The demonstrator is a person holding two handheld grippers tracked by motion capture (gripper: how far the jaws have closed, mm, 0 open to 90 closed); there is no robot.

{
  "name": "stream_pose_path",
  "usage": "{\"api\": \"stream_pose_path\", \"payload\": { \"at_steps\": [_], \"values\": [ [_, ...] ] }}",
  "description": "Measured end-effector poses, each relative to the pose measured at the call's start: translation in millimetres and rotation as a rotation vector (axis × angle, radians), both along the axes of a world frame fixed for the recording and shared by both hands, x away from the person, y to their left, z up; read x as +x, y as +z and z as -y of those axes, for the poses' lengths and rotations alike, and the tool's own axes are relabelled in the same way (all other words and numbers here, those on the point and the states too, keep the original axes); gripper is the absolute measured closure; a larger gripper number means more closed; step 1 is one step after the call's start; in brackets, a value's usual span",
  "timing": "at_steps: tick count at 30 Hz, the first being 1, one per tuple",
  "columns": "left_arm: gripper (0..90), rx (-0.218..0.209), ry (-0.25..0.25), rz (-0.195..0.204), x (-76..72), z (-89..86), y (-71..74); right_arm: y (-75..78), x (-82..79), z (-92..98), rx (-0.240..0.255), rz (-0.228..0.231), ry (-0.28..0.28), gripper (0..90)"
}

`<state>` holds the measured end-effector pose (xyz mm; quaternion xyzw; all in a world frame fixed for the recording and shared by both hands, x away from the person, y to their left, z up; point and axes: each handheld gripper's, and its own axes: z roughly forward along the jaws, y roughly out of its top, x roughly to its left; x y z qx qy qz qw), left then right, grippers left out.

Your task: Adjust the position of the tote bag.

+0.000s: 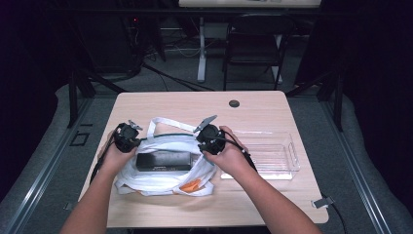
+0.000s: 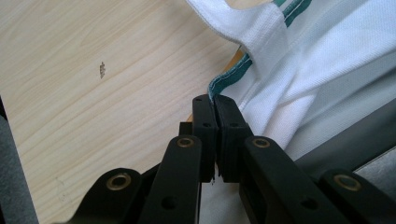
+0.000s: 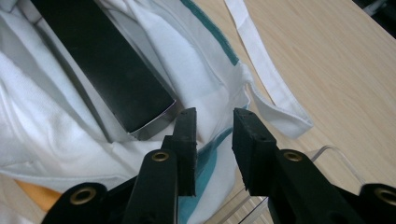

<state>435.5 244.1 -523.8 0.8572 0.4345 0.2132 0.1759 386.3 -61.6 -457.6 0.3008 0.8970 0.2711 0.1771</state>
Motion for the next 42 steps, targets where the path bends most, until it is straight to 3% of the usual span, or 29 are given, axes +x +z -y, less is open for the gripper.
{"api": "stream_pose_path", "payload": {
  "at_steps": [12, 16, 25, 32, 42],
  "values": [
    [88.1, -0.002, 0.0, 0.001, -0.6, 0.1, 0.2, -7.4, -12.4, 5.8, 0.028, -0.009, 0.007, 71.9],
    [88.2, -0.002, 0.0, 0.002, -0.6, 0.3, -0.1, -9.7, -14.4, 9.0, 0.039, -0.019, 0.004, 78.9],
    [88.2, -0.001, -0.002, 0.003, -1.0, 0.4, -0.3, -19.8, -17.4, 12.3, 0.023, -0.032, 0.007, 88.9],
    [88.1, -0.003, -0.005, 0.003, -1.5, 0.1, -0.3, -27.2, -20.3, 13.8, -0.009, -0.035, 0.013, 89.8],
    [88.0, -0.011, -0.01, 0.003, -1.8, -1.1, -0.2, -34.5, -22.5, 15.5, -0.001, -0.038, 0.009, 89.9]
  ]
}}
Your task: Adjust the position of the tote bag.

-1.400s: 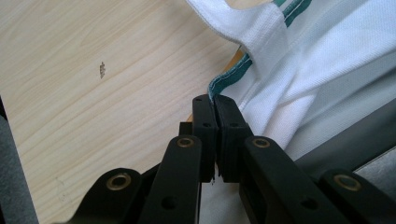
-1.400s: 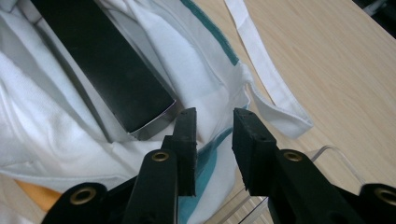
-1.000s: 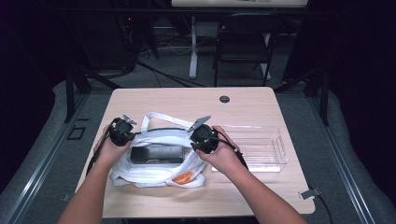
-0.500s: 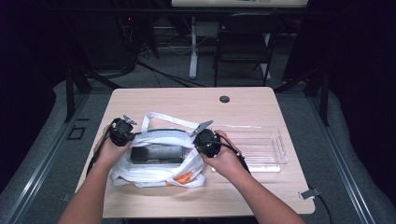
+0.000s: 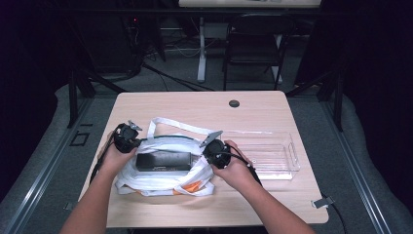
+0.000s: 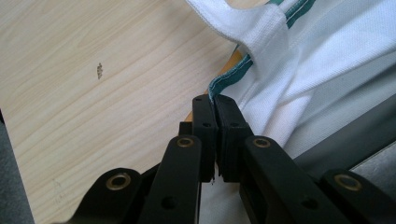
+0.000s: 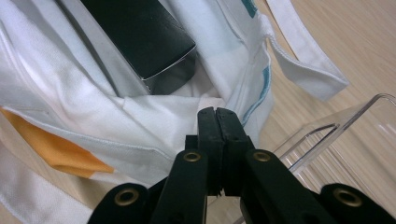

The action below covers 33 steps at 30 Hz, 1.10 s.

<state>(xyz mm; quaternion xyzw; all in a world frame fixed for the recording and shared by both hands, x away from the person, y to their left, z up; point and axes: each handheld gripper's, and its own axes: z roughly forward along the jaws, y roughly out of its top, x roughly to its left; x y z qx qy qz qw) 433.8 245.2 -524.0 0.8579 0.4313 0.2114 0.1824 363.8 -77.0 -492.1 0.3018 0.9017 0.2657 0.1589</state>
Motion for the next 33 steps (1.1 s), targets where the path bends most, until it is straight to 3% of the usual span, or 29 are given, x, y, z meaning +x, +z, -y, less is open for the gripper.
{"api": "stream_pose_path", "payload": {
  "at_steps": [13, 19, 25, 28, 33],
  "values": [
    [84.4, -0.019, -0.008, 0.009, -1.4, -1.3, 2.8, -0.5, -1.3, 0.5, 0.018, 0.01, -0.001, 89.6],
    [75.2, -0.032, -0.016, 0.015, -2.9, -1.2, 8.1, -2.0, -1.7, 3.2, 0.051, 0.011, -0.011, 89.1],
    [58.6, -0.05, -0.022, 0.048, -6.2, -2.2, 16.6, -1.6, -2.9, 5.7, 0.081, 0.015, -0.019, 86.3],
    [56.7, -0.054, -0.021, 0.077, -8.3, -3.2, 22.8, -1.0, -3.6, 6.3, 0.08, 0.018, -0.016, 85.1],
    [56.9, -0.052, -0.051, 0.081, -13.1, -2.0, 33.7, 1.7, -7.6, 6.7, 0.089, 0.037, -0.012, 82.7]
  ]
}}
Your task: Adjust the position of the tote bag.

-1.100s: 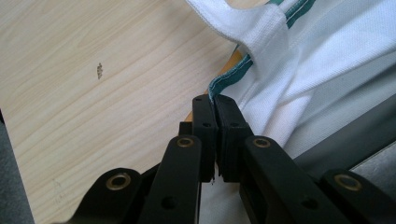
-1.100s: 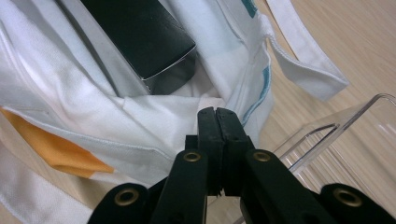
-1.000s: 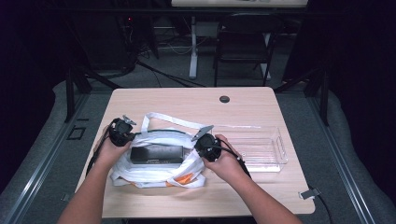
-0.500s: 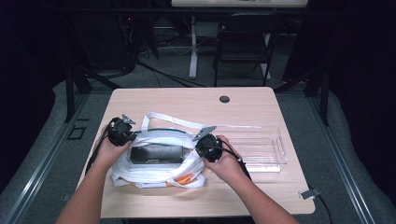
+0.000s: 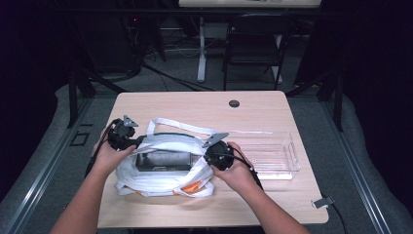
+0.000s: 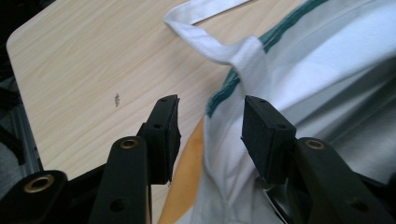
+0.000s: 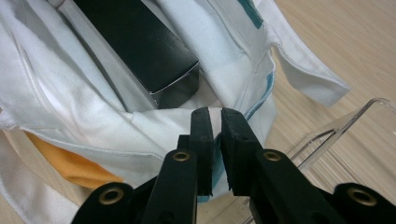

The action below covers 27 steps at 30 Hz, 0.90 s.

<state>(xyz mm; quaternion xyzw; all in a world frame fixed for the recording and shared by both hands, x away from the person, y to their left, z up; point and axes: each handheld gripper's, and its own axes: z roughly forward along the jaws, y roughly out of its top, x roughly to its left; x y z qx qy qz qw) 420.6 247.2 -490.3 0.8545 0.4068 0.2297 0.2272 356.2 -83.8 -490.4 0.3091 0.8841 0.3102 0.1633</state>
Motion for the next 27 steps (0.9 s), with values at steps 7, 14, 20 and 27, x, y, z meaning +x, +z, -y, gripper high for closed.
{"api": "stream_pose_path", "payload": {
  "at_steps": [7, 14, 20, 27],
  "values": [
    [60.0, 0.027, -0.059, -0.005, -8.5, 5.6, 12.4, 2.2, -2.3, 1.3, 0.021, 0.009, -0.005, 79.5],
    [58.9, 0.089, -0.132, -0.014, -16.5, 13.9, 26.2, 7.4, -7.7, 3.3, 0.067, 0.022, -0.007, 77.2],
    [56.4, 0.118, -0.179, -0.009, -22.1, 17.0, 34.6, 16.3, -16.0, 9.6, 0.126, 0.04, -0.012, 74.7],
    [53.4, 0.086, -0.251, -0.009, -27.8, 20.6, 39.3, 24.1, -27.9, 14.3, 0.143, 0.059, -0.002, 73.4]
  ]
}}
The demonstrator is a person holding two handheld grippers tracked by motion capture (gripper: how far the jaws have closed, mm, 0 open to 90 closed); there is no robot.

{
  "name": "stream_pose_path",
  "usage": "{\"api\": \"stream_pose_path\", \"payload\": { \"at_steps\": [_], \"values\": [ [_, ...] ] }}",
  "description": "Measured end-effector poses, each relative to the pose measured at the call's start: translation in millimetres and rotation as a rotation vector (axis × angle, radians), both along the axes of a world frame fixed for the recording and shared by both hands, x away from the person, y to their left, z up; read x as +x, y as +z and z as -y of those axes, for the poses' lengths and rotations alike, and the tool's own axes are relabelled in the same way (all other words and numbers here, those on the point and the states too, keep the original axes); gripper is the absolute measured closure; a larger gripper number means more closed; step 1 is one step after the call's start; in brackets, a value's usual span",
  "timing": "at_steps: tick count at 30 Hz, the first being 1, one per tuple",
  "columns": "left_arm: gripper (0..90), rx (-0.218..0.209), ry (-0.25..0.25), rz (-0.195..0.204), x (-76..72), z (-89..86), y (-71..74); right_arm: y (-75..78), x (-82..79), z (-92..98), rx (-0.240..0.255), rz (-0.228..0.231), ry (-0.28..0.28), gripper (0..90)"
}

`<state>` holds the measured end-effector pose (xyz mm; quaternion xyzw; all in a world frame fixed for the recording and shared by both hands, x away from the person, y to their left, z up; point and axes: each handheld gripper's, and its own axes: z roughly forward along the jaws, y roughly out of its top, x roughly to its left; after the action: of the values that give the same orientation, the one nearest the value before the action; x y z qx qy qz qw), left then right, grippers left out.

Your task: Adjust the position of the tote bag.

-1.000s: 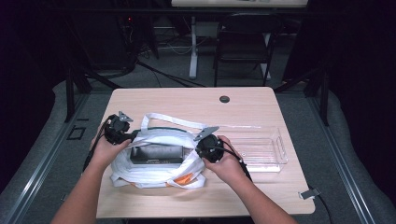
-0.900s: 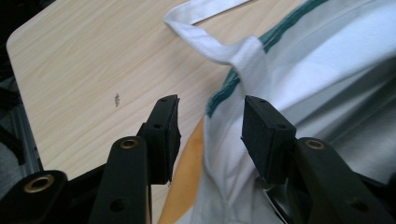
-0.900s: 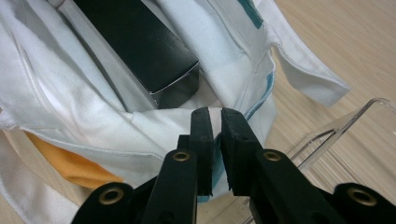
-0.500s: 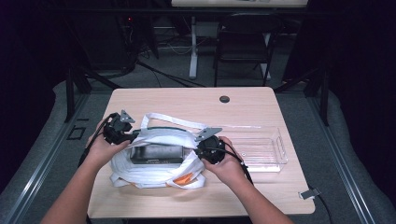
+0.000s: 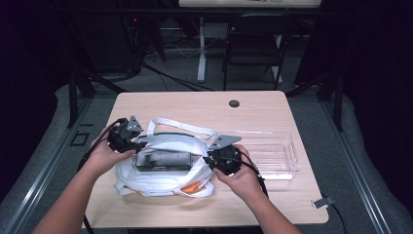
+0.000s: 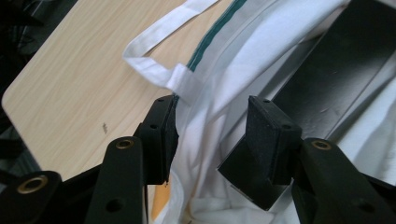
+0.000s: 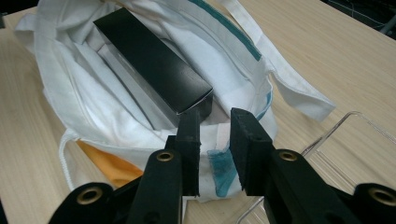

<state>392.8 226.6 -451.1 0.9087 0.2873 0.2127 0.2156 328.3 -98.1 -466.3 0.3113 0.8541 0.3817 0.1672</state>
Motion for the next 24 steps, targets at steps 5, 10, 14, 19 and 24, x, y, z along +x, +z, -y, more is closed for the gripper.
{"api": "stream_pose_path", "payload": {
  "at_steps": [5, 10, 14, 19, 24],
  "values": [
    [49.8, 0.001, -0.037, -0.003, -1.3, 0.1, -1.1, 4.8, -5.5, 6.1, 0.014, 0.001, 0.008, 70.9],
    [44.0, 0.025, -0.058, -0.003, -1.0, 1.8, -3.8, 7.7, -9.3, 11.4, 0.027, 0.008, 0.007, 66.7],
    [41.5, 0.034, -0.087, -0.008, -0.7, 3.4, -6.3, 5.6, -11.0, 11.0, 0.029, 0.002, 0.011, 64.6],
    [40.6, 0.072, -0.146, -0.042, 0.2, 6.4, -12.6, 3.6, -11.2, 10.5, 0.012, 0.008, 0.015, 62.4],
    [39.6, 0.091, -0.177, -0.069, 3.1, 9.4, -16.6, 0.8, -9.3, 13.8, 0.011, -0.001, 0.001, 61.6]
  ]
}}
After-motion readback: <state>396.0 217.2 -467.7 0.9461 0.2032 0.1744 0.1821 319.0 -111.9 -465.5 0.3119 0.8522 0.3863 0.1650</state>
